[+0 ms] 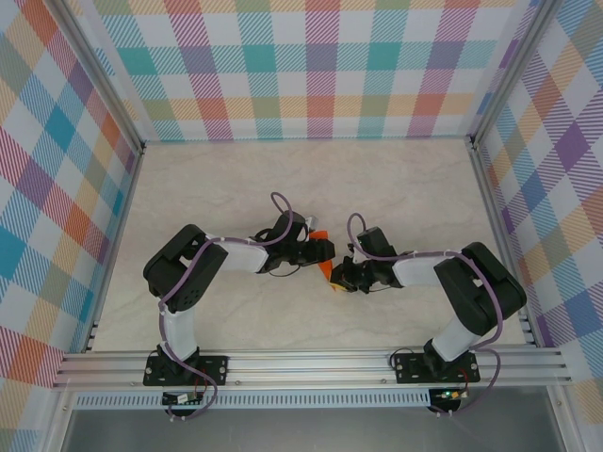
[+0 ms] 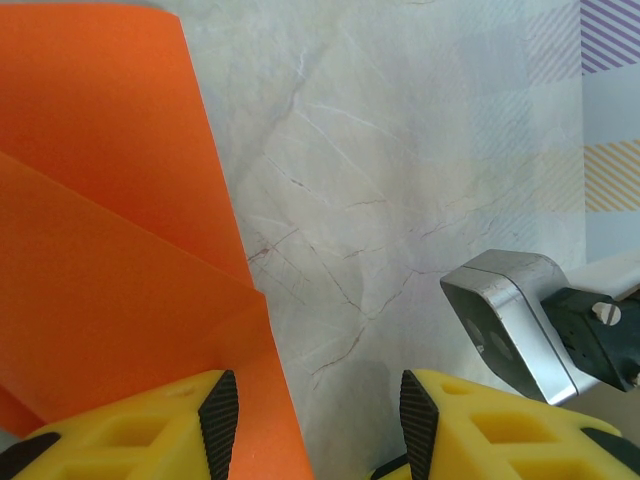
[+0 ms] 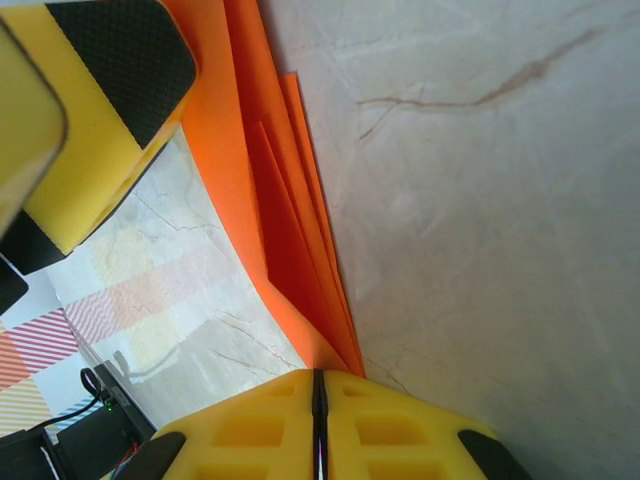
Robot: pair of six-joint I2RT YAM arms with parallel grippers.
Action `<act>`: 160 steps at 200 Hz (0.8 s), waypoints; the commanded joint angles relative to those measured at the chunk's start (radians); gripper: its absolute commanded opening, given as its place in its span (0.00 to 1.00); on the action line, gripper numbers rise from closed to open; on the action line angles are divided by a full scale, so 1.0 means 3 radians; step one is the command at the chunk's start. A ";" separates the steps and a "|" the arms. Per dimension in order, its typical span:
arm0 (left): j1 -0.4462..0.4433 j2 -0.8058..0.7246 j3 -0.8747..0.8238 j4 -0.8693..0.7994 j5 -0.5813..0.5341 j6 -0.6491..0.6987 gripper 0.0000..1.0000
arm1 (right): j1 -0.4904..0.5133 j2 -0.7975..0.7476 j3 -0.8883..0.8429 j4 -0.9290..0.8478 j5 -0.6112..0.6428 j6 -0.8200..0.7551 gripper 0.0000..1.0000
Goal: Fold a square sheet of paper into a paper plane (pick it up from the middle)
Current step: Fold the wing for the fifth time at the center of the table.
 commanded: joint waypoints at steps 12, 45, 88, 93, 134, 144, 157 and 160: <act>0.0005 0.0175 0.0022 -0.0176 -0.0003 0.0060 0.49 | -0.0024 0.0121 -0.0297 -0.0301 0.0116 0.0114 0.08; 0.0005 0.0173 0.0017 -0.0199 -0.0033 0.0055 0.49 | -0.0024 0.0039 -0.0366 -0.0246 -0.0018 -0.0019 0.08; 0.0005 0.0193 0.0043 -0.0230 -0.0056 0.0035 0.49 | -0.0020 -0.0138 -0.0214 -0.0820 0.0099 -0.0350 0.08; 0.0005 0.0197 0.0046 -0.0230 -0.0055 0.0033 0.49 | -0.0017 -0.0144 -0.0205 -0.0846 0.0096 -0.0377 0.08; 0.0005 0.0212 0.0061 -0.0232 -0.0028 0.0032 0.49 | 0.0035 -0.0115 -0.0088 -0.1062 0.0162 -0.0509 0.08; 0.0007 0.0229 0.0078 -0.0230 -0.0002 0.0033 0.49 | 0.0037 -0.0097 -0.0064 -0.1059 0.0144 -0.0520 0.08; 0.0005 0.0246 0.0099 -0.0244 0.0005 0.0033 0.49 | 0.0038 -0.0049 -0.0033 -0.1059 0.0150 -0.0505 0.08; 0.0009 0.0247 0.0099 -0.0245 0.0005 0.0034 0.49 | 0.0037 -0.0026 -0.0025 -0.1057 0.0151 -0.0504 0.08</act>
